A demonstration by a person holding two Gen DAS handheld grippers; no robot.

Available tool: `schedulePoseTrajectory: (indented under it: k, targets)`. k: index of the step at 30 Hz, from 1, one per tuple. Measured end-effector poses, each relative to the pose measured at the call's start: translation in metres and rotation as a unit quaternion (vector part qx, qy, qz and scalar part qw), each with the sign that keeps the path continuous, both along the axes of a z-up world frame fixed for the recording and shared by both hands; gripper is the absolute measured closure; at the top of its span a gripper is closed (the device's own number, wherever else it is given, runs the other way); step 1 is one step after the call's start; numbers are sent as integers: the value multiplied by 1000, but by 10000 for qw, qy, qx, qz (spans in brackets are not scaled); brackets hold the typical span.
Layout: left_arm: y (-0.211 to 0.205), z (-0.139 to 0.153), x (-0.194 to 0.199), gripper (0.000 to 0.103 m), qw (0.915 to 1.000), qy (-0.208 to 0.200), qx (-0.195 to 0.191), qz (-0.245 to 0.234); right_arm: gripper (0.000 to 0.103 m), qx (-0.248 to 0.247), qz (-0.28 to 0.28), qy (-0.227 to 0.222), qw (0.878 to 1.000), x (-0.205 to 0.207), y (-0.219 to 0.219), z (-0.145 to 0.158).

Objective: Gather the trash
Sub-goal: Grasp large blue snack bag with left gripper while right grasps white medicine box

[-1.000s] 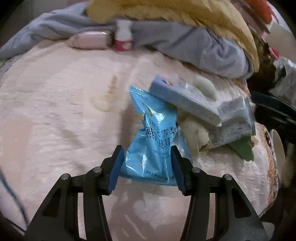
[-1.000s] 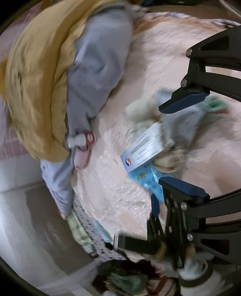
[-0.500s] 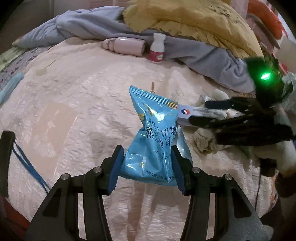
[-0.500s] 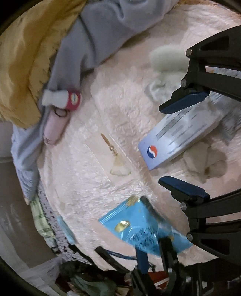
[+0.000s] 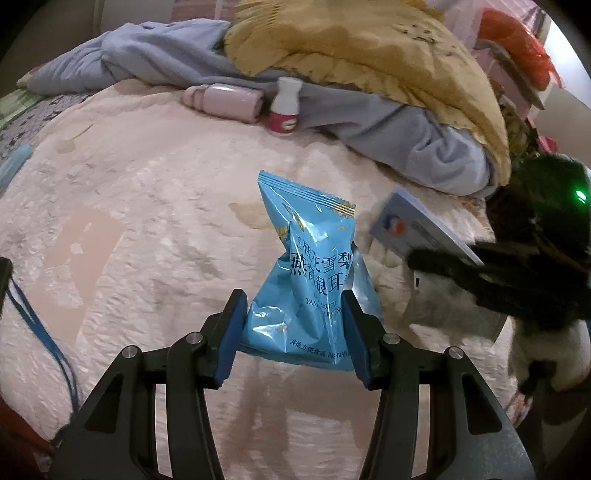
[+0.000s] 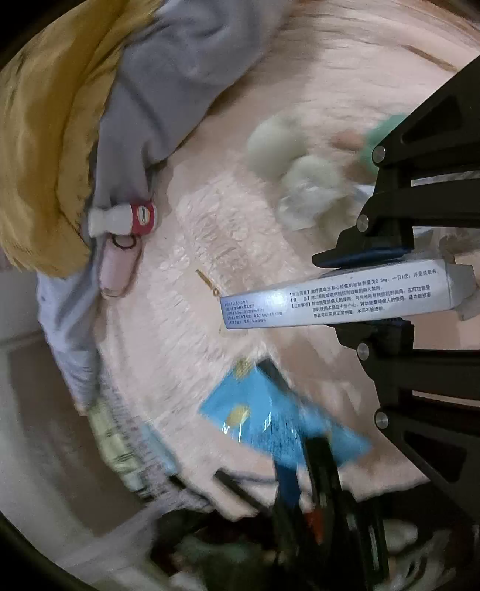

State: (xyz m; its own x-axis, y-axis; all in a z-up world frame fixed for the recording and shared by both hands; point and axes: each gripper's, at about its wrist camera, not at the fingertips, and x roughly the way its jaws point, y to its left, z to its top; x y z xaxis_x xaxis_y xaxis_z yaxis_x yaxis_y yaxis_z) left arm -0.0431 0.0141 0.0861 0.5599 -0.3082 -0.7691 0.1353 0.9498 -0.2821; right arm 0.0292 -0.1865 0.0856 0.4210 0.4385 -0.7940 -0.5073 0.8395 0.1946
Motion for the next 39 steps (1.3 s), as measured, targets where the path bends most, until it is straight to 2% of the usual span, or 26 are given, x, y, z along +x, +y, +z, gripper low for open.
schedulePoseTrajectory:
  k: [3,6,7,10,12,14,19,22,24,26,27,29,31,33,36,39]
  targets:
    - [-10,3,-5,54,10000,-19,5,-48,81,630,-57,396,9972,-36,-18,2]
    - [-17,4,-8,54,10000,-5,3,-84,81,1031,-76,925,9903,-71,-31,-14]
    - [-20,4,-10,54,10000,0,6,-91,81,1047,-31,1112,9883,-83,-33,-23]
    - [-27,8,-16,54,9999,-21,39,-130,81,896,-177,1188,9887,-102,-38,-41]
    - [-30,12,-22,54,9998,-62,71,-154,68,854,-383,1302,9871,-107,-49,-48]
    - [-33,15,-27,54,9997,-109,110,-169,62,798,-473,1116,9894,-114,-56,-41]
    - [-35,15,-32,53,9999,-73,80,-127,62,307,-286,479,9980,-131,-50,-16]
    - [-38,15,-35,53,9999,-60,70,-142,60,-117,-96,181,9997,-128,-31,-18]
    - [-40,16,-39,53,9998,-70,101,-175,47,-474,45,-22,9989,-128,-23,-27]
    - [-39,17,-42,53,9997,-86,124,-173,45,-955,110,-232,9951,-128,-16,-35]
    - [-39,17,-41,53,9998,-82,122,-163,45,-1029,196,-235,9942,-126,-11,-39]
    - [-38,18,-41,53,9998,-76,85,-140,45,-938,269,-136,9951,-123,-10,-45]
    - [-38,19,-42,53,9999,-85,63,-132,56,-891,270,-87,9956,-122,-7,-51]
    - [-40,20,-44,53,9998,-101,62,-164,57,-827,214,-89,9963,-125,-8,-56]
    - [-45,23,-47,53,9996,-143,83,-218,58,-589,124,-212,9980,-140,-18,-46]
    - [-52,27,-49,53,9995,-181,34,-272,58,-359,8,-449,9983,-157,-33,-23]
